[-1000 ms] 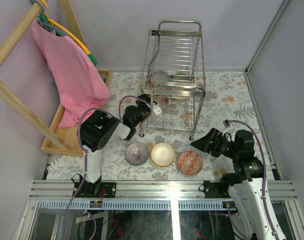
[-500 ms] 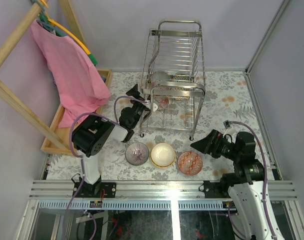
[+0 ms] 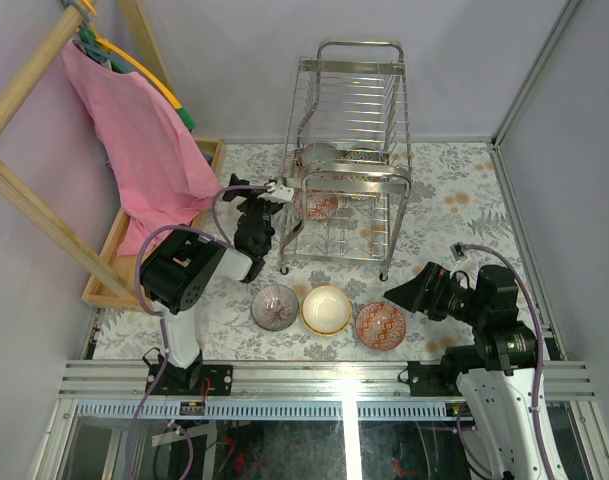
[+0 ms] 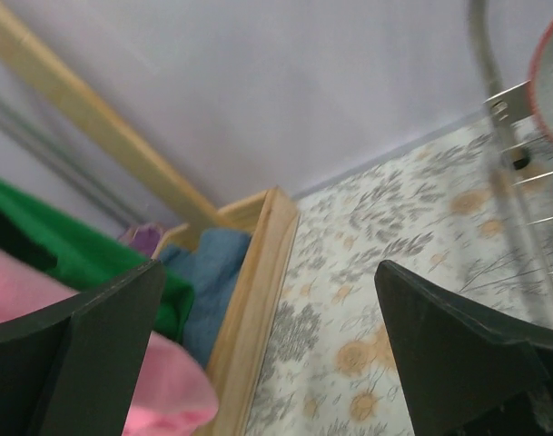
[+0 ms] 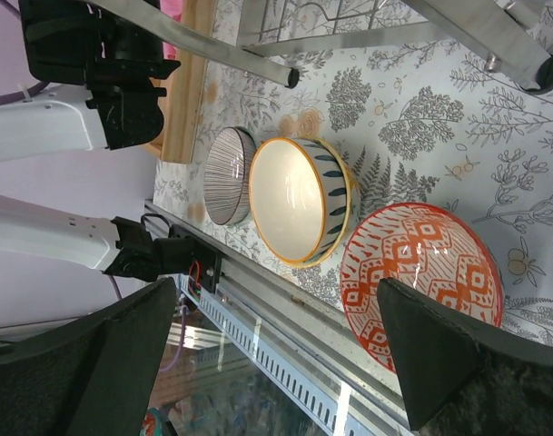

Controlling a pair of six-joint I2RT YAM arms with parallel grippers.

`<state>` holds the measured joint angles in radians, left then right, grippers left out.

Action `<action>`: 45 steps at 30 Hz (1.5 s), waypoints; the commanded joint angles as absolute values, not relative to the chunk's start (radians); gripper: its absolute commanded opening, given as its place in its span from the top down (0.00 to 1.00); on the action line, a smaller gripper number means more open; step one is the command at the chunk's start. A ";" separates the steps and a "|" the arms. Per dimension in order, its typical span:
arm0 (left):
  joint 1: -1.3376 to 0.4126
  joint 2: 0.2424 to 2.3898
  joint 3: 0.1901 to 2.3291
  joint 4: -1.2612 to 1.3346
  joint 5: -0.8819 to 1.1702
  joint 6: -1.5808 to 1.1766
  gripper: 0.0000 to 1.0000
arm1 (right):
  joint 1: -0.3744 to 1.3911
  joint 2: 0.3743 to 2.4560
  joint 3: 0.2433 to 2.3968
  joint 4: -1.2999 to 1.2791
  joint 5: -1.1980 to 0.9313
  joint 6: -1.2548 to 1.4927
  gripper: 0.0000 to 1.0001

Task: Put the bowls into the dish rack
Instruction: Place the bowl in the dish rack, then pick up the bowl from the center of the board.

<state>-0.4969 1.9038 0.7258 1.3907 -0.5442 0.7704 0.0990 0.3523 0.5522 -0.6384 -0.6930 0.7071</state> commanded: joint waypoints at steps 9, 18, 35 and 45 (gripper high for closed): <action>-0.503 1.529 0.755 0.646 -1.041 0.217 0.00 | 0.106 0.368 0.610 -0.744 -0.691 0.679 0.01; -0.591 1.261 0.818 -0.022 -0.880 -0.200 0.00 | 0.106 0.411 0.656 -0.923 -0.552 0.593 0.01; -0.632 0.871 0.865 -0.512 -0.234 -0.613 0.00 | 0.106 0.554 0.588 -0.929 -0.433 0.549 0.06; -0.633 0.842 0.831 -0.522 -0.085 -0.670 0.00 | 0.133 0.619 0.483 -0.860 -0.367 0.540 0.16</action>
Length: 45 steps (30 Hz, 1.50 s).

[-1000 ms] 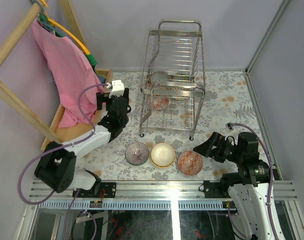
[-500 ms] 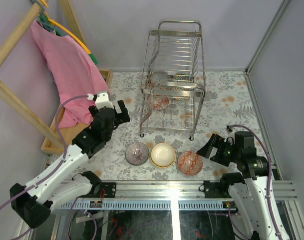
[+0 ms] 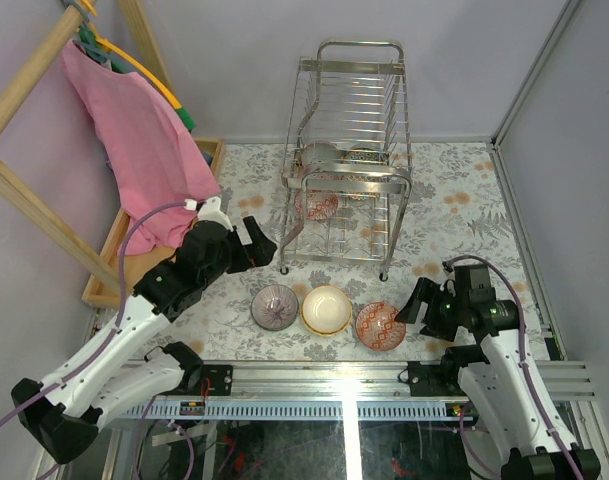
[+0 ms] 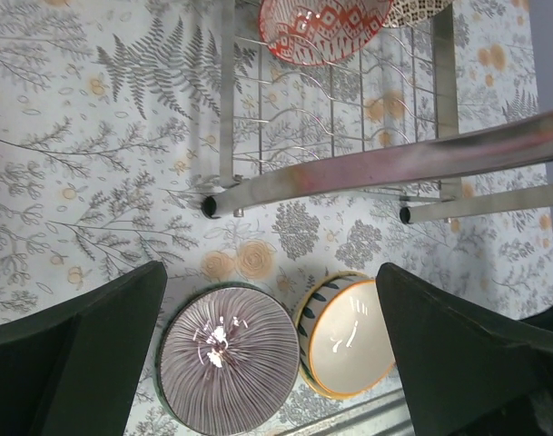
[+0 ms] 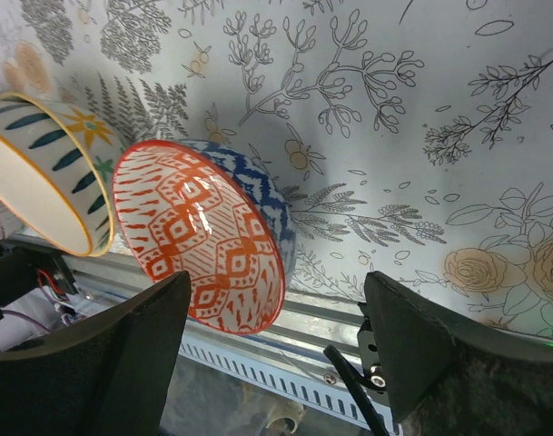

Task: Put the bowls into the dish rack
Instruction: Pick up the bowl from the center of the board.

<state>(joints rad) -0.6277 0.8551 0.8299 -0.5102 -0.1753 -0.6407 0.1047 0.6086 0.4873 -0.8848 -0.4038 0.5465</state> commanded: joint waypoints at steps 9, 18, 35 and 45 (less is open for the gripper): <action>-0.634 0.851 0.768 -0.445 -0.037 -0.682 0.00 | 0.291 0.682 0.456 -0.830 -0.244 0.630 0.22; -0.638 0.806 0.757 -0.469 -0.051 -0.677 0.00 | 0.304 0.702 0.439 -0.792 -0.229 0.658 0.40; -0.640 0.757 0.773 -0.596 -0.046 -0.657 0.00 | 0.361 0.791 0.433 -0.661 -0.209 0.728 0.44; -0.646 0.776 0.793 -0.602 -0.049 -0.664 0.00 | 0.461 0.868 0.427 -0.600 -0.182 0.768 0.61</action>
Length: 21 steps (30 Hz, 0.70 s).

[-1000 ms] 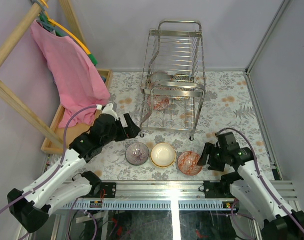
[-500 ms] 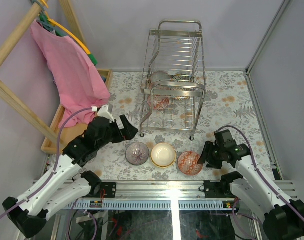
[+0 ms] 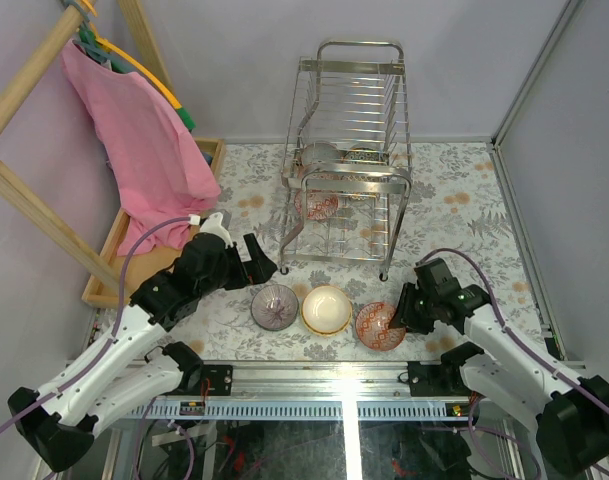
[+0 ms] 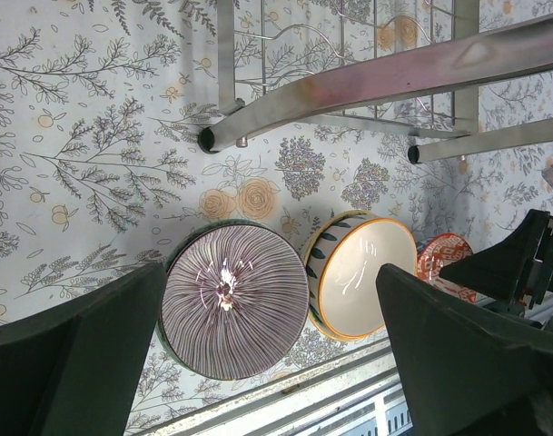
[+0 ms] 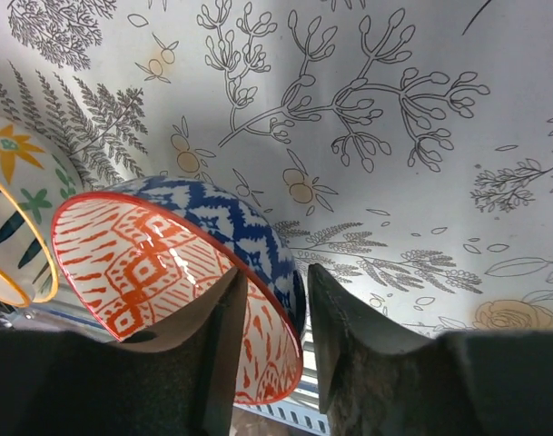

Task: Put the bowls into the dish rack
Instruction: Pick up the bowl from the center of the board.

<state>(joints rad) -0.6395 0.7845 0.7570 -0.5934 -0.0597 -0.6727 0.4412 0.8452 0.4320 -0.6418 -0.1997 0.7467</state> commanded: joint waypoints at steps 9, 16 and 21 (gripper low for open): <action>-0.647 0.778 0.771 -0.596 -0.054 -0.674 0.00 | 0.479 0.862 0.423 -0.598 -0.160 0.777 0.92; -0.649 0.775 0.768 -0.587 -0.052 -0.675 0.00 | 0.479 0.804 0.473 -0.664 -0.127 0.771 1.00; -0.652 0.765 0.768 -0.587 -0.059 -0.678 0.00 | 0.479 0.757 0.567 -0.739 -0.120 0.763 1.00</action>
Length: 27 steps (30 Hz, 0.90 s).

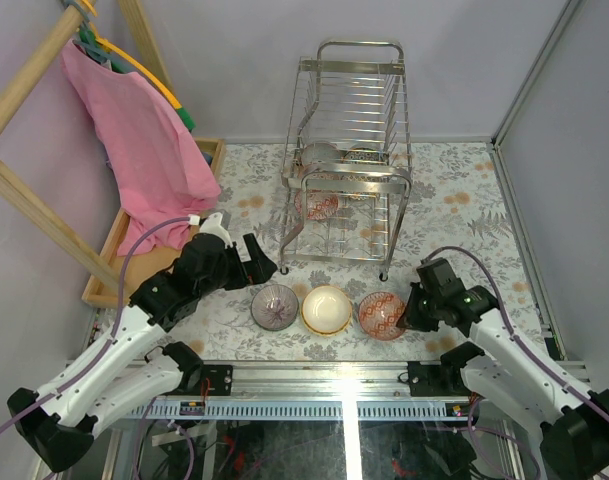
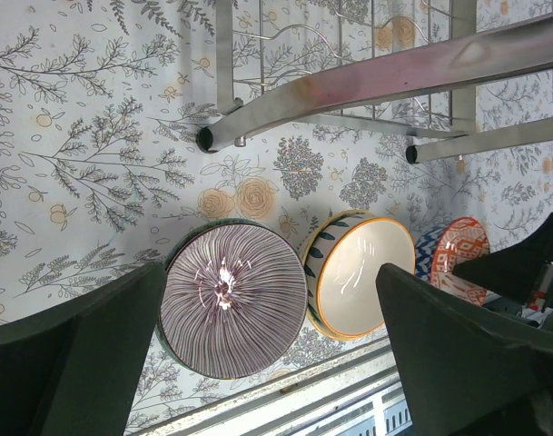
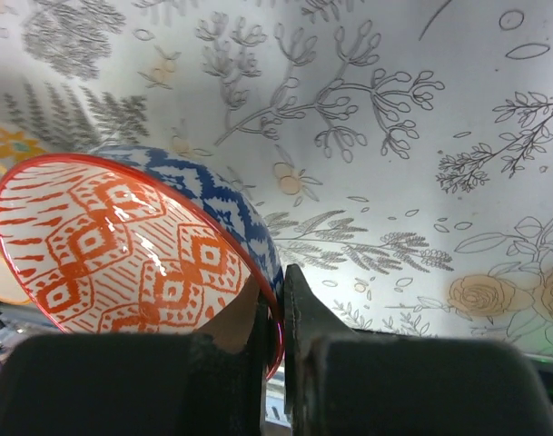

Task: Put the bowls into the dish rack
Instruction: Pick up the bowl from the center of the board.

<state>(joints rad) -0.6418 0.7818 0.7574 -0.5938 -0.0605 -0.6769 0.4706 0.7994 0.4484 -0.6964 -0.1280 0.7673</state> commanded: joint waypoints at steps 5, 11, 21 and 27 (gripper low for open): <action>-0.654 0.747 0.744 -0.587 -0.061 -0.687 0.00 | 0.479 0.727 0.682 -0.818 -0.091 0.740 1.00; -0.655 0.718 0.742 -0.622 -0.075 -0.684 0.00 | 0.479 0.717 0.829 -0.851 -0.031 0.728 1.00; -0.655 0.654 0.781 -0.702 -0.092 -0.680 0.00 | 0.479 0.820 1.098 -0.909 0.214 0.674 1.00; -0.656 0.637 0.790 -0.716 -0.094 -0.678 0.00 | 0.479 0.866 1.242 -0.988 0.404 0.622 1.00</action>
<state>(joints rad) -0.6495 0.6521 0.7559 -0.6922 -0.0898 -0.6807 0.4717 0.8562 1.1252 -0.9661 0.2306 0.6605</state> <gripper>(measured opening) 0.996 0.053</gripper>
